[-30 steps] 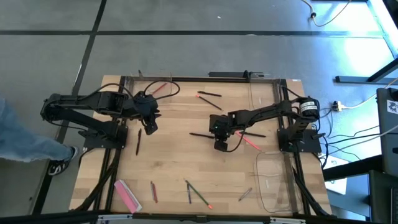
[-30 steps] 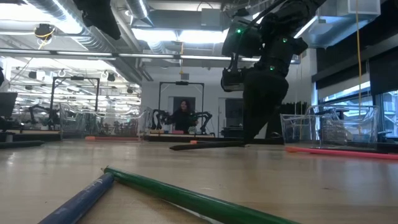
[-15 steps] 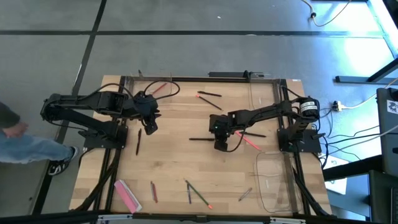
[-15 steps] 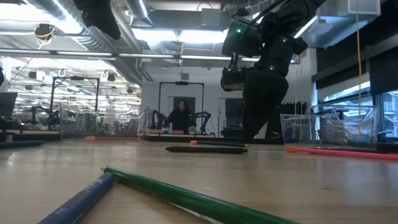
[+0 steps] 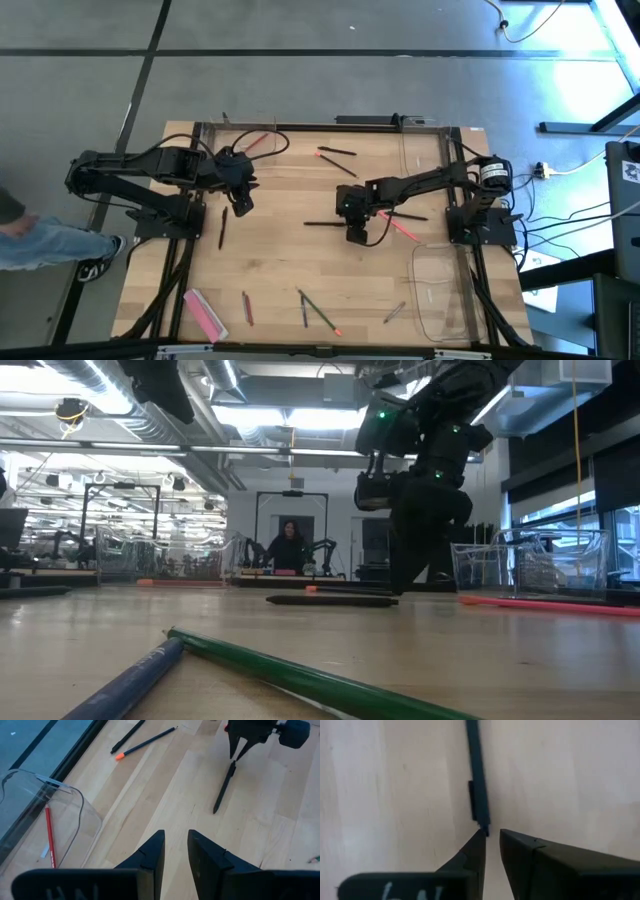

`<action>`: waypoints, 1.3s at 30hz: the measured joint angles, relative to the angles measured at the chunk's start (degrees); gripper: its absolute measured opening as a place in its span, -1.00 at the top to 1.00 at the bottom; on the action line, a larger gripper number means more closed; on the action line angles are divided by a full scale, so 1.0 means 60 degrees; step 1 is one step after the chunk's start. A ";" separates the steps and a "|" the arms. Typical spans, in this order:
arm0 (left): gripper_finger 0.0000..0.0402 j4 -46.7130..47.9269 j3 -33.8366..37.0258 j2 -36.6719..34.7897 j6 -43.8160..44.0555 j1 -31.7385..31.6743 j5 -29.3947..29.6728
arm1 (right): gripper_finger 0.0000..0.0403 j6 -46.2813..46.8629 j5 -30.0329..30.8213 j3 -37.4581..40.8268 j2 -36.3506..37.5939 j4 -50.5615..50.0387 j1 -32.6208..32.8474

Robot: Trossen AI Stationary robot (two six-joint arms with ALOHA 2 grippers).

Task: Sort crayons/erasers/pens/pencils in bins
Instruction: Put the black pen into the top right transparent bin

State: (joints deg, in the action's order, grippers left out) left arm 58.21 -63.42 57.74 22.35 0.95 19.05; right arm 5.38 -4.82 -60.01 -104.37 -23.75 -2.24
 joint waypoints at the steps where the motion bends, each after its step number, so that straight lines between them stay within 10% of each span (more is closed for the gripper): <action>1: 0.62 -0.0002 0.0000 0.0001 0.0000 0.0000 0.0000 | 0.71 -0.0135 -0.0111 -0.0003 -0.0077 0.0041 0.0000; 39: 0.62 0.0003 0.0000 0.0000 -0.0004 -0.0001 0.0004 | 0.99 -0.0437 -0.0461 -0.0007 -0.0398 0.0584 -0.0004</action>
State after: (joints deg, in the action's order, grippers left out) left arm 58.22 -63.42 57.74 22.33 0.95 19.07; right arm 2.76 -7.59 -60.05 -106.75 -20.25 -2.26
